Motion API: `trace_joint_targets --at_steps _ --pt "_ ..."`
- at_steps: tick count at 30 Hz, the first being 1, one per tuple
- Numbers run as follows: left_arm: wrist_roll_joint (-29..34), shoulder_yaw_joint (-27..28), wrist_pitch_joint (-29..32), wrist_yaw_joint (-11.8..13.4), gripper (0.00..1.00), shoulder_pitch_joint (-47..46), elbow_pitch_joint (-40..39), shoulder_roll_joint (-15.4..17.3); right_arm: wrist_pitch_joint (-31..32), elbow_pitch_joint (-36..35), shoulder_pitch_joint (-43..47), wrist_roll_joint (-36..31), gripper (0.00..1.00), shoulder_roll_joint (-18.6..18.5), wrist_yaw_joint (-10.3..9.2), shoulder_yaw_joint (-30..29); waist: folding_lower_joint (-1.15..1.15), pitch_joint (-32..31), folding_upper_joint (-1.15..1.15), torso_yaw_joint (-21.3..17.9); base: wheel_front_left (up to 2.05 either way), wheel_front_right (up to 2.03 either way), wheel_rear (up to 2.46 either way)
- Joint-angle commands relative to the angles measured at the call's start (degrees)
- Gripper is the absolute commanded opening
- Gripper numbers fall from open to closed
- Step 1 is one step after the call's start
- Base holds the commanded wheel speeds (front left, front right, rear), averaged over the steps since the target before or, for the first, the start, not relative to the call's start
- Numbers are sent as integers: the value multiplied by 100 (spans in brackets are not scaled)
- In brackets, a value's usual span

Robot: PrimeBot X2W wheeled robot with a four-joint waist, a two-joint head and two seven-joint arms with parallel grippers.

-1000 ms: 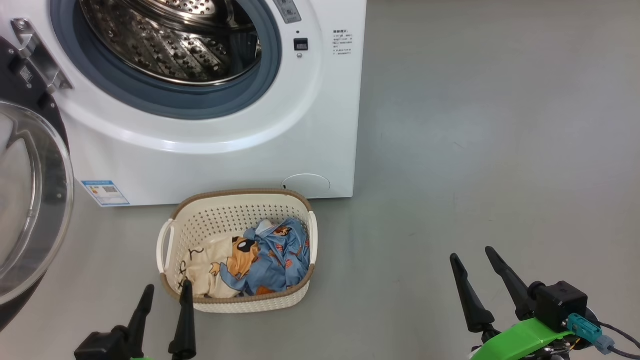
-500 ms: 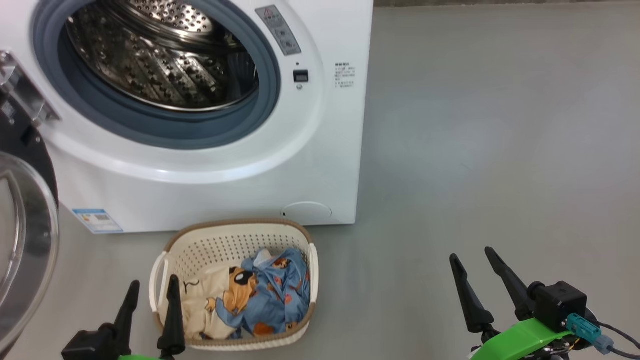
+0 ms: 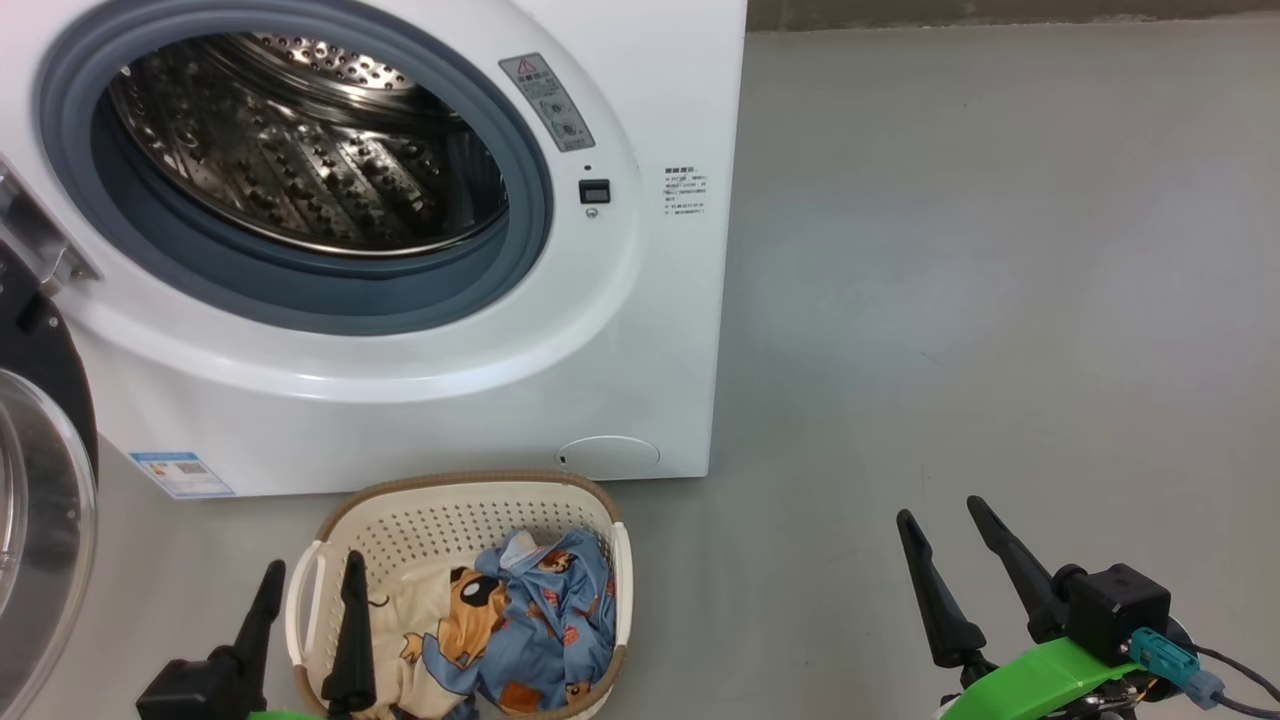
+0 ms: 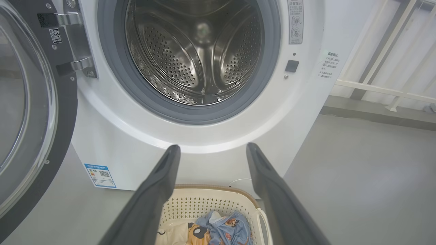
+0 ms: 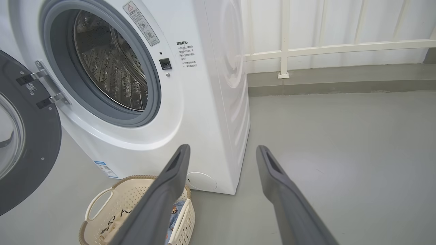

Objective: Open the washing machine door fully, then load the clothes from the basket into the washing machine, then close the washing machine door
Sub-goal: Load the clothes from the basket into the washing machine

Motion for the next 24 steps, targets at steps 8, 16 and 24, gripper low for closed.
trace_joint_targets --at_steps 8,16,24 --pt "106 161 -36 -18 100 -133 -74 43 -17 -118 -111 -65 100 -1 9 185 0 -18 0 -7 0 0 0" --pt "150 157 -36 -35 100 -127 -38 41 -15 -110 -99 -67 100 -1 9 198 0 -52 0 -1 0 0 0" --pt "161 167 -36 -45 100 -139 -11 40 -2 -114 -106 -68 100 -5 9 206 0 -59 0 7 0 0 0"
